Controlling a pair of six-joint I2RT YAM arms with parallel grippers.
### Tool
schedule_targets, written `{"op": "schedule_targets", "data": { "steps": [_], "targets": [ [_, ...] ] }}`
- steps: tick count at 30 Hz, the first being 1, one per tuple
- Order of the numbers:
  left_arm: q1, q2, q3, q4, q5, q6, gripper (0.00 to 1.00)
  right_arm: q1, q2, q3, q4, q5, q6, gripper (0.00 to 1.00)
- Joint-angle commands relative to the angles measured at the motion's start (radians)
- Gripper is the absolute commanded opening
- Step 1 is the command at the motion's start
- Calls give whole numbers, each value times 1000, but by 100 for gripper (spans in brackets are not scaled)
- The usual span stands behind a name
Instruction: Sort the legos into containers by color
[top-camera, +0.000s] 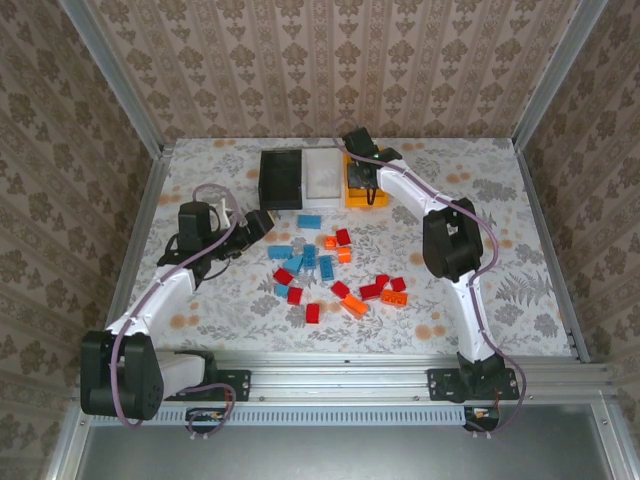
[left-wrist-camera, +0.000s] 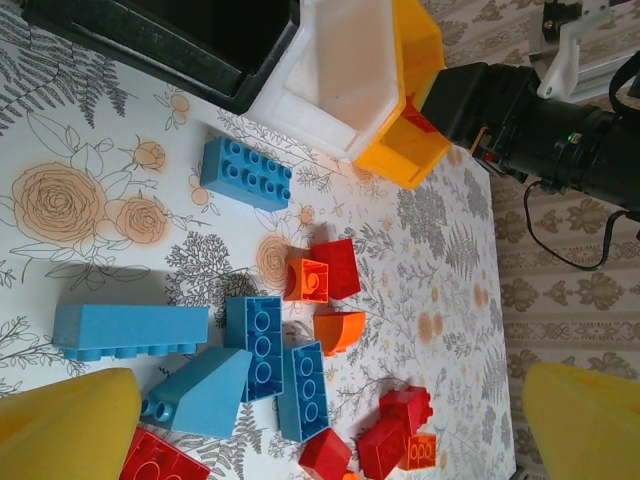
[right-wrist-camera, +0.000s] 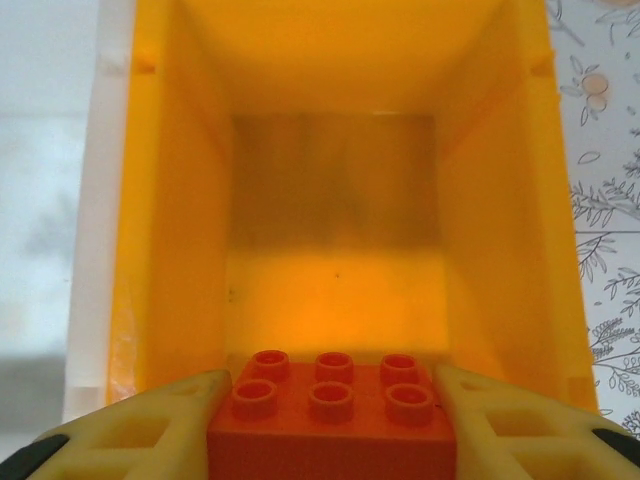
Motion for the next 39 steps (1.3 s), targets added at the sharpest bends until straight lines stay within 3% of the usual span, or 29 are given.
{"op": "schedule_targets", "data": {
  "steps": [1, 15, 21, 26, 32, 39],
  "targets": [
    [-7, -13, 5, -25, 16, 22, 100, 4, -9, -6, -23, 7, -7, 53],
    [-36, -100, 12, -91, -39, 13, 100, 13, -164, -37, -43, 6, -15, 64],
    [-81, -183, -48, -137, -63, 17, 100, 124, -522, -549, 112, -29, -2, 63],
    [-121, -341, -230, -112, -72, -59, 100, 366, -769, -917, 128, -6, 61, 63],
    [-168, -528, -345, -146, -133, -116, 100, 543, -906, -1135, 109, -35, 189, 72],
    [-206, -558, -354, -143, -154, -128, 100, 581, -892, -1210, 99, -154, 178, 79]
  ]
}}
